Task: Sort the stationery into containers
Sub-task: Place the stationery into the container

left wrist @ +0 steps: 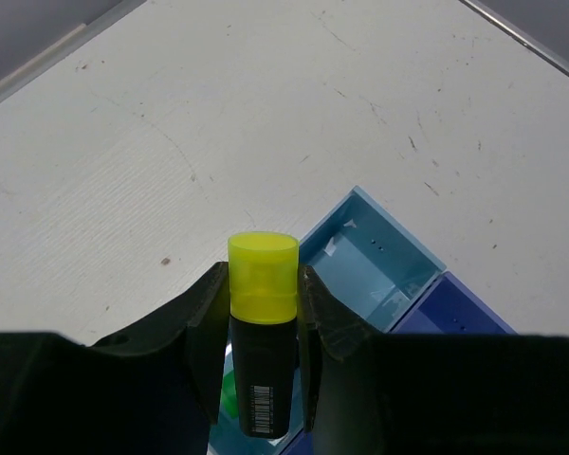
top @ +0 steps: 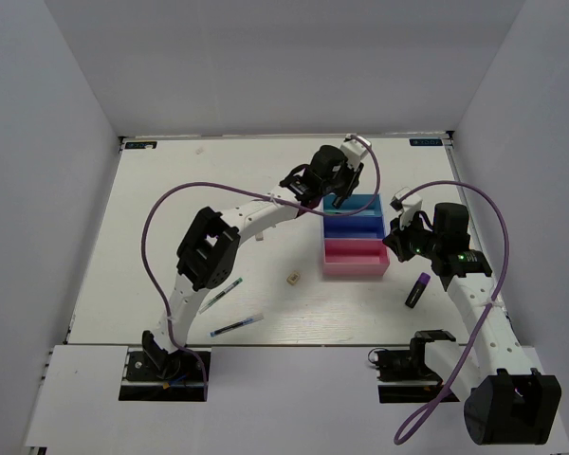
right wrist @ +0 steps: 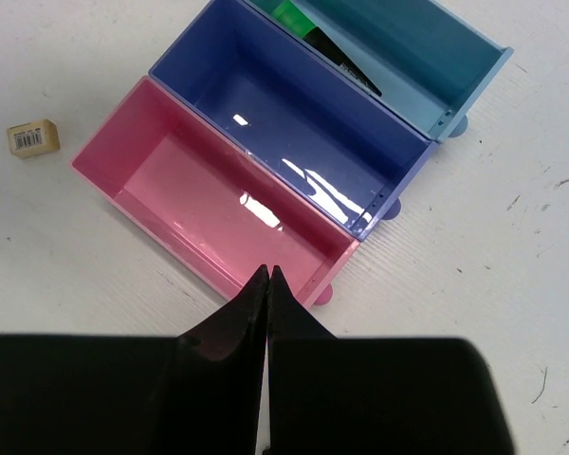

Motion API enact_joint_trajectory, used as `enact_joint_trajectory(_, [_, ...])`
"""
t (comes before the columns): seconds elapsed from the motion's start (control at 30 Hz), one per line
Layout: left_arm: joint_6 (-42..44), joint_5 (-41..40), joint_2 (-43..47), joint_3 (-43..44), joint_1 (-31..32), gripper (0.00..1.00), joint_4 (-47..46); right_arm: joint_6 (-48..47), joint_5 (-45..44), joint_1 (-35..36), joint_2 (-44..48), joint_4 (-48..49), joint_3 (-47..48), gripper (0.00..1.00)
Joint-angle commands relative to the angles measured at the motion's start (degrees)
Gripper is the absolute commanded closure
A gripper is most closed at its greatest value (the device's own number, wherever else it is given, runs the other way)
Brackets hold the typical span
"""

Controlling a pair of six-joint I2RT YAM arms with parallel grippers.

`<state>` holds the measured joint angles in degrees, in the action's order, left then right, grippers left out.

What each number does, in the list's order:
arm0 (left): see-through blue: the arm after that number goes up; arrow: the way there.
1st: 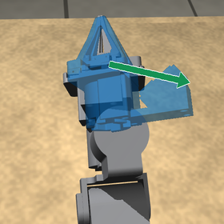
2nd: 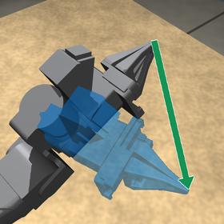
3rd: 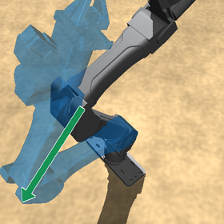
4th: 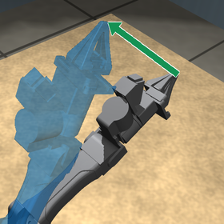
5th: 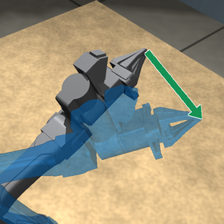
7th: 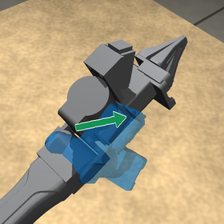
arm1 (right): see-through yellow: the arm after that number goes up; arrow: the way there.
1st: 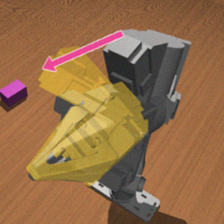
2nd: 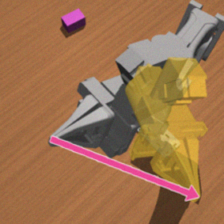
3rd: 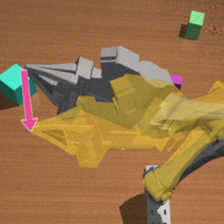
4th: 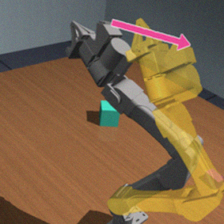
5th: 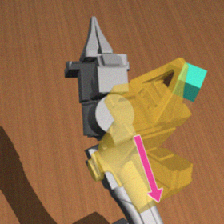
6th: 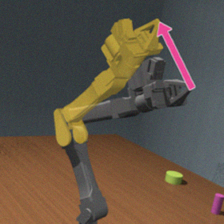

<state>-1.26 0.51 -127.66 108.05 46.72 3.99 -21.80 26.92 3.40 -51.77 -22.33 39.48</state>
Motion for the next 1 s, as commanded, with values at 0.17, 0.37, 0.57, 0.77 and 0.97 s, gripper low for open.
enact_joint_trajectory(0.17, [0.82, -3.41, -2.33, 1.55, -0.05, 0.88, -2.59, -0.08, -0.11, -0.15, 1.06, 2.2, -0.72, 1.0])
enact_joint_trajectory(0.37, [0.82, -4.29, -2.16, -0.2, -0.14, 0.81, -3.2, -0.26, -0.11, -0.32, 1.14, 2.2, -0.81, 1.0])
enact_joint_trajectory(0.57, [0.82, -4.38, 1.61, -5.03, 0.13, 0.46, -3.55, -0.43, -0.11, -0.24, 0.88, 2.11, -0.9, 0.79])
enact_joint_trajectory(0.77, [2.49, -4.99, 6.62, -8.73, 0.65, 0.24, -3.64, -0.78, 0.06, -0.5, 0.53, 1.85, -0.81, 0.63])
enact_joint_trajectory(0.97, [3.1, -11.74, 19.0, -14.35, 2.94, 0.65, 1.61, 0.09, -0.81, -0.94, 0.79, 1.94, -1.08, 1.0])
